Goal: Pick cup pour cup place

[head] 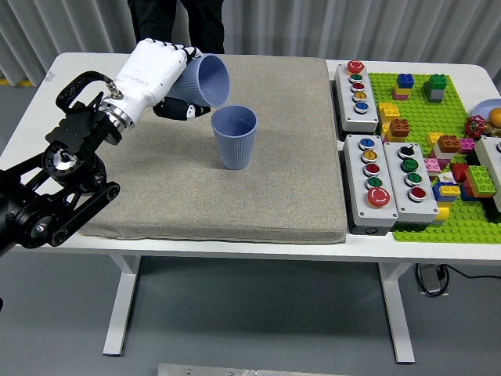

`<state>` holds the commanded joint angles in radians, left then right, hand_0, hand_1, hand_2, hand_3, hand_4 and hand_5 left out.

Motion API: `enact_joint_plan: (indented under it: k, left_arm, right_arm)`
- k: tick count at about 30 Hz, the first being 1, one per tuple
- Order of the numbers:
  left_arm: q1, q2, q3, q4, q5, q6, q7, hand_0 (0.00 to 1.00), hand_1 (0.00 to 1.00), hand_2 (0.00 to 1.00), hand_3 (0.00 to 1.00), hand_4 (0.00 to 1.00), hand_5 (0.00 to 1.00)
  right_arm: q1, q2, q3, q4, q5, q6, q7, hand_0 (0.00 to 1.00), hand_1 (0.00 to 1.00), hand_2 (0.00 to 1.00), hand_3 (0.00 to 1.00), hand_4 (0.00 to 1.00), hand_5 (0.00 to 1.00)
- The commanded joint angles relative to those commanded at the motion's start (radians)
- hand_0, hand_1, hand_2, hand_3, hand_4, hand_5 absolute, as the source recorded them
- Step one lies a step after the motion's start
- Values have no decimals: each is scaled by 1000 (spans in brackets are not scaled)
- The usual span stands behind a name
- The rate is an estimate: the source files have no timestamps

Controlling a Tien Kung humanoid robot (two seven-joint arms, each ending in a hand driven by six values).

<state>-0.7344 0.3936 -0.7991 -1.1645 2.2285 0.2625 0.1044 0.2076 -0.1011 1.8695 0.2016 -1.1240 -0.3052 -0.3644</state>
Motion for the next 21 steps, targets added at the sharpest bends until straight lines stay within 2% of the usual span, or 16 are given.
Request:
enact_joint_plan:
  k: [12, 21]
  left_arm:
    - [-35, -1, 71, 28, 40, 3, 21, 440, 434, 502, 527, 816, 275]
    - [-62, 6, 123, 29, 40, 1, 32, 438, 433, 502, 526, 815, 276]
  right_arm:
    - [4, 0, -4, -1, 5, -1, -1, 673, 614, 561, 556, 2, 220]
    - [5, -1, -6, -1, 11, -1, 0, 673, 614, 561, 556, 2, 220]
